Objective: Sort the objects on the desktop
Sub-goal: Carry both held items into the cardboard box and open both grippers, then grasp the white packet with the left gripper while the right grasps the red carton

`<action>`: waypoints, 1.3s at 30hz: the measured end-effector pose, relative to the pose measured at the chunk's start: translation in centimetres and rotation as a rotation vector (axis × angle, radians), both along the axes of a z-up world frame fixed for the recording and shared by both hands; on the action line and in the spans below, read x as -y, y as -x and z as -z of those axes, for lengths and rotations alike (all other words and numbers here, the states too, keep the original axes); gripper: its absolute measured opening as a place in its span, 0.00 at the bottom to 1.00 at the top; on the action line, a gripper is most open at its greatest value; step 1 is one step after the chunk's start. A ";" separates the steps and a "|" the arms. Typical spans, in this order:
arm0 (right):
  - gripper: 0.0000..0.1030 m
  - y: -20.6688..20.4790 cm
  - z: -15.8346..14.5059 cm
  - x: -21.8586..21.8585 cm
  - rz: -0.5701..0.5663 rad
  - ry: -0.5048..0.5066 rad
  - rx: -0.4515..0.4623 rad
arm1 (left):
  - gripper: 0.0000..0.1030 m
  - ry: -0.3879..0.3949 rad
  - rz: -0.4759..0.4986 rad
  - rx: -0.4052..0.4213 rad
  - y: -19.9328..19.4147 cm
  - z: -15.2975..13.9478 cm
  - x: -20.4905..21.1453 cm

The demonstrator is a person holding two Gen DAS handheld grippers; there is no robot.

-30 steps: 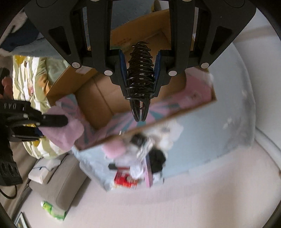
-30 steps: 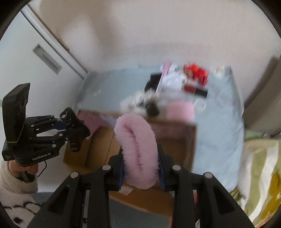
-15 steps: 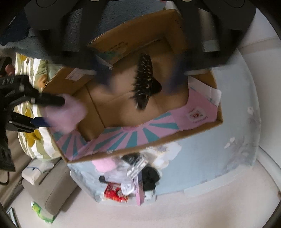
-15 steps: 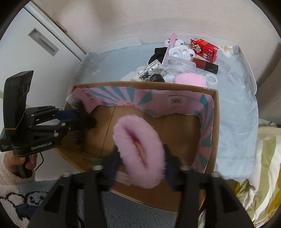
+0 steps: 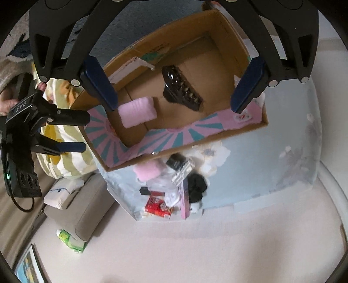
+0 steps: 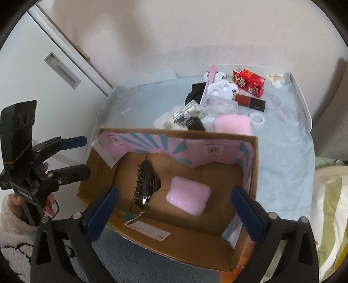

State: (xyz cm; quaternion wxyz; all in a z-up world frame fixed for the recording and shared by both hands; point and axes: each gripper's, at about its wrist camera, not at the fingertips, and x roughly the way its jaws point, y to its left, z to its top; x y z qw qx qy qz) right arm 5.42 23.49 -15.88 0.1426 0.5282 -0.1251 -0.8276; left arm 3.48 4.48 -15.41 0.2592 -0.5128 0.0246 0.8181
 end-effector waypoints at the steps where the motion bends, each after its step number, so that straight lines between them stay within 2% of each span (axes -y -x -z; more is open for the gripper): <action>1: 1.00 0.1 0.0 -0.1 0.002 0.004 -0.001 | 1.00 0.005 0.010 -0.002 0.0 0.0 -0.2; 9: 1.00 0.5 -0.3 -1.0 -0.008 0.002 0.031 | 1.00 0.049 0.034 -0.003 0.8 -1.1 -1.2; 12: 1.00 0.2 -2.1 -2.4 0.014 0.071 -0.040 | 1.00 0.062 0.044 -0.094 1.3 -3.0 -1.3; 13: 1.00 0.3 -2.7 -2.8 0.013 0.067 -0.055 | 1.00 0.063 0.056 -0.113 1.4 -3.5 -1.4; 17: 1.00 1.6 -5.0 -4.6 0.003 -0.029 -0.090 | 1.00 0.120 0.141 -0.184 3.8 -5.3 -2.6; 22: 1.00 4.0 -6.2 -7.3 0.007 -0.103 -0.084 | 1.00 0.212 0.278 -0.212 6.9 -5.6 -5.6; 24: 1.00 5.0 -6.4 -8.1 0.000 -0.138 -0.079 | 1.00 0.220 0.331 -0.213 7.6 -5.4 -6.8; 31: 1.00 10.0 -5.4 -11.1 -0.050 -0.213 -0.050 | 1.00 0.304 0.461 -0.152 11.8 -1.4 -10.8; 39: 1.00 17.5 0.5 -13.9 -0.101 -0.215 0.002 | 1.00 0.357 0.534 -0.018 16.1 5.3 -12.6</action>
